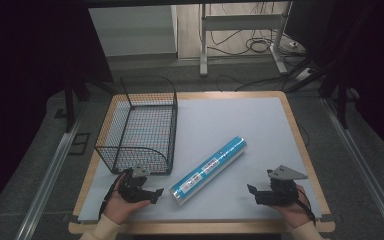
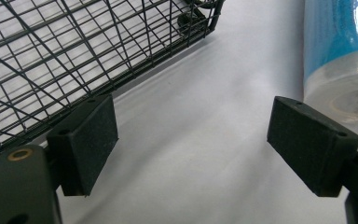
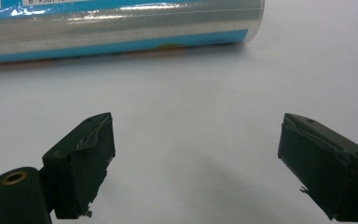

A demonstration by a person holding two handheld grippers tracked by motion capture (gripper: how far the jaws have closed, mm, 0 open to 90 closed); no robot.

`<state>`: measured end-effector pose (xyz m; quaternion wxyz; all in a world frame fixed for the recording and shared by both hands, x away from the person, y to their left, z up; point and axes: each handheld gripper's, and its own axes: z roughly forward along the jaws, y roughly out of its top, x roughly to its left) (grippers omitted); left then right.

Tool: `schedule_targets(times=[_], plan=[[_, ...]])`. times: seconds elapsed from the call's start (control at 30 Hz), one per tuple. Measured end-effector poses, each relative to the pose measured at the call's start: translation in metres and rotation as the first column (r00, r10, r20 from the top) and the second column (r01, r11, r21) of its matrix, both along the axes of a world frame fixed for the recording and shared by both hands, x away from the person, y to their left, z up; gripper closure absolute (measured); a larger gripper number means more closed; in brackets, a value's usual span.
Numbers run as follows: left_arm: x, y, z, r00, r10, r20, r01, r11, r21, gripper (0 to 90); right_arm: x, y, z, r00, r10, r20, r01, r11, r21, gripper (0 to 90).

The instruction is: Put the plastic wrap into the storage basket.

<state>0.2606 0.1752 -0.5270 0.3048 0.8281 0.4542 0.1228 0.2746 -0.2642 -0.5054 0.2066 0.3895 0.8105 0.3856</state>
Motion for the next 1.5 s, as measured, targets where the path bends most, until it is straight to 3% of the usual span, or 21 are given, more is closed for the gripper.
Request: schedule_targets(times=[0.7, 1.13, 1.5], plan=[[-0.002, -0.001, 0.005, 1.0000, -0.004, 0.001, 0.004, 0.9997, -0.023, 15.8, 0.000, 0.001, -0.001, 0.9999, -0.004, -0.010, 0.003, 1.000, -0.020, 12.7], [-0.006, -0.006, 0.024, 0.9996, -0.013, -0.026, 0.012, 0.9989, -0.046, 16.7, 0.001, 0.001, -0.001, 0.9999, -0.002, -0.012, 0.002, 1.000, -0.030, 12.9], [-0.009, -0.011, 0.039, 0.9994, -0.028, -0.019, 0.027, 0.9977, -0.062, 17.5, 0.000, 0.001, -0.001, 1.0000, 0.001, -0.007, -0.001, 0.999, -0.038, 13.3]])
